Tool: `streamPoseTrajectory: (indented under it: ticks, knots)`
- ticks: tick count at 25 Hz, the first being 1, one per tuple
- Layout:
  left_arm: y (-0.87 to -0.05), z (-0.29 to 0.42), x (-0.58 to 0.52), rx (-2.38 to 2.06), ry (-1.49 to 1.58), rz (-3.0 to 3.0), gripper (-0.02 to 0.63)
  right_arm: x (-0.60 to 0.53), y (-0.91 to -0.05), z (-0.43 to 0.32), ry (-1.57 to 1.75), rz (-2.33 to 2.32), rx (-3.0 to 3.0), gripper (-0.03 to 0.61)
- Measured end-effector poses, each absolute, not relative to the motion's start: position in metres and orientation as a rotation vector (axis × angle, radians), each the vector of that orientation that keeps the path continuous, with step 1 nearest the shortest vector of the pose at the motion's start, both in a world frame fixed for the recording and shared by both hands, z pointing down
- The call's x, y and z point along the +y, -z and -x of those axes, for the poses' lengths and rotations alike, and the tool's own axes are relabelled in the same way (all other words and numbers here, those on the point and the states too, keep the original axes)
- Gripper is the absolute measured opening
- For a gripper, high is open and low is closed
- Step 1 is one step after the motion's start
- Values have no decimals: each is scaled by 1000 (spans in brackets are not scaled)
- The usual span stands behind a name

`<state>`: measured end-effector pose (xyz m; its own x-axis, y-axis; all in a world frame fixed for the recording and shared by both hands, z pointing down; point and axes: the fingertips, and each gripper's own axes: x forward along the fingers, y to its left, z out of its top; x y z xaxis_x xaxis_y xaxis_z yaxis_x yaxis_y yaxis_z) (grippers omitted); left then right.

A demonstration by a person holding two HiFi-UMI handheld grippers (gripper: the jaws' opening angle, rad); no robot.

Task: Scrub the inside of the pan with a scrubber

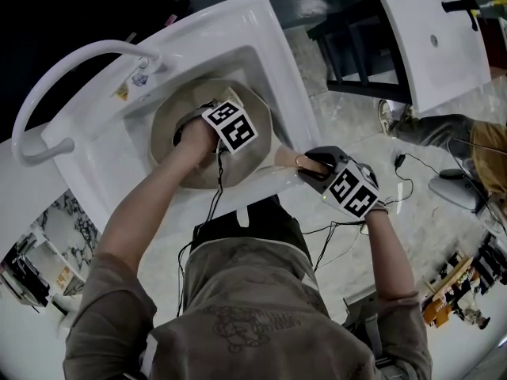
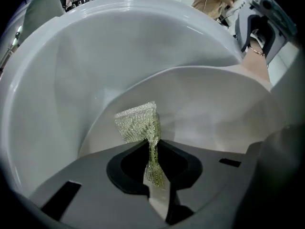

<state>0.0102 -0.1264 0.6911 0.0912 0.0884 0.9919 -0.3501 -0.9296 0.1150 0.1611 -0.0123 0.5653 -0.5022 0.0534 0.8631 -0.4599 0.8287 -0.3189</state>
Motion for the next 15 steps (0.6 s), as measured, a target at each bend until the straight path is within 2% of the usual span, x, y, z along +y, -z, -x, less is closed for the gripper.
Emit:
streamPoseTrajectory:
  ticks: [15]
  knots:
    - [-678, -60, -99, -10, -1731, -2166, 63, -11, -566, -165, -637, -301, -2015, 163]
